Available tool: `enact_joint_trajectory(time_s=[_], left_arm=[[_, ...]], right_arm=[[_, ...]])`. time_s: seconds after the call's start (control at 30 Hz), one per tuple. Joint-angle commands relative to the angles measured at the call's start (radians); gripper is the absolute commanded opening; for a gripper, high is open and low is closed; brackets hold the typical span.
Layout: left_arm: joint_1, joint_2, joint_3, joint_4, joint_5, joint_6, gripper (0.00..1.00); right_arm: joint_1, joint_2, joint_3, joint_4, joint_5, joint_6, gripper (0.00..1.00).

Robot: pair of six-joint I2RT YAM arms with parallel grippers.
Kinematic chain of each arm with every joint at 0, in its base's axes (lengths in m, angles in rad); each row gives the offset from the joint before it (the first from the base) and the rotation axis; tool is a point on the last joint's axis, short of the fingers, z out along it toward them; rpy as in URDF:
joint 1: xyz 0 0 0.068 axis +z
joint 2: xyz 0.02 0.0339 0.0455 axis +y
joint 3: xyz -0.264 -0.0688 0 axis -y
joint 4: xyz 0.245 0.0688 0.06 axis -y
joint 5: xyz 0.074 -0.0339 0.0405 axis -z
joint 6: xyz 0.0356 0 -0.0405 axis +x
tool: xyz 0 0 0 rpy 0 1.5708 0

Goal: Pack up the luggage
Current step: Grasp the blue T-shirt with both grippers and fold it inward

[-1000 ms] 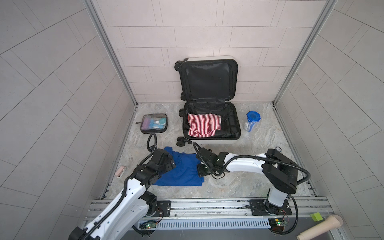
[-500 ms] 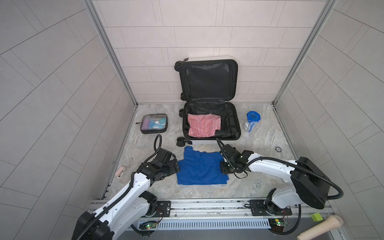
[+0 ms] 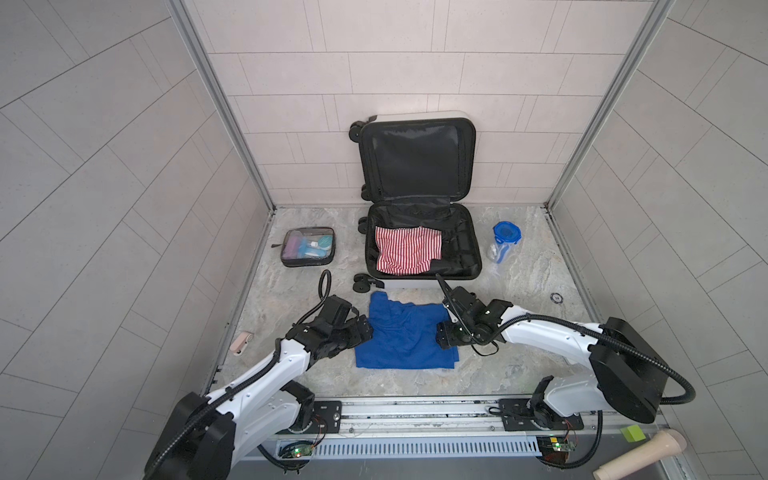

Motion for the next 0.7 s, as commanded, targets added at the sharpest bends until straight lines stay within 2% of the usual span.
enact_joint_trajectory(time_s=[0.0, 0.37, 0.5, 0.67], left_arm=[[-0.033, 0.051, -0.010, 0.052, -0.053, -0.009, 1.00], [-0.132, 0.254, 0.006, 0.209, -0.087, -0.015, 0.90], [-0.155, 0.294, 0.018, 0.245, -0.084, -0.019, 0.83], [-0.180, 0.307, 0.033, 0.279, -0.067, -0.022, 0.65]], right_arm=[[-0.014, -0.008, 0.007, -0.009, 0.008, -0.010, 0.75], [-0.020, 0.075, 0.009, 0.081, -0.033, 0.020, 0.73], [-0.019, 0.097, 0.007, 0.111, -0.048, 0.032, 0.69], [-0.006, 0.117, 0.011, 0.141, -0.065, 0.049, 0.58]])
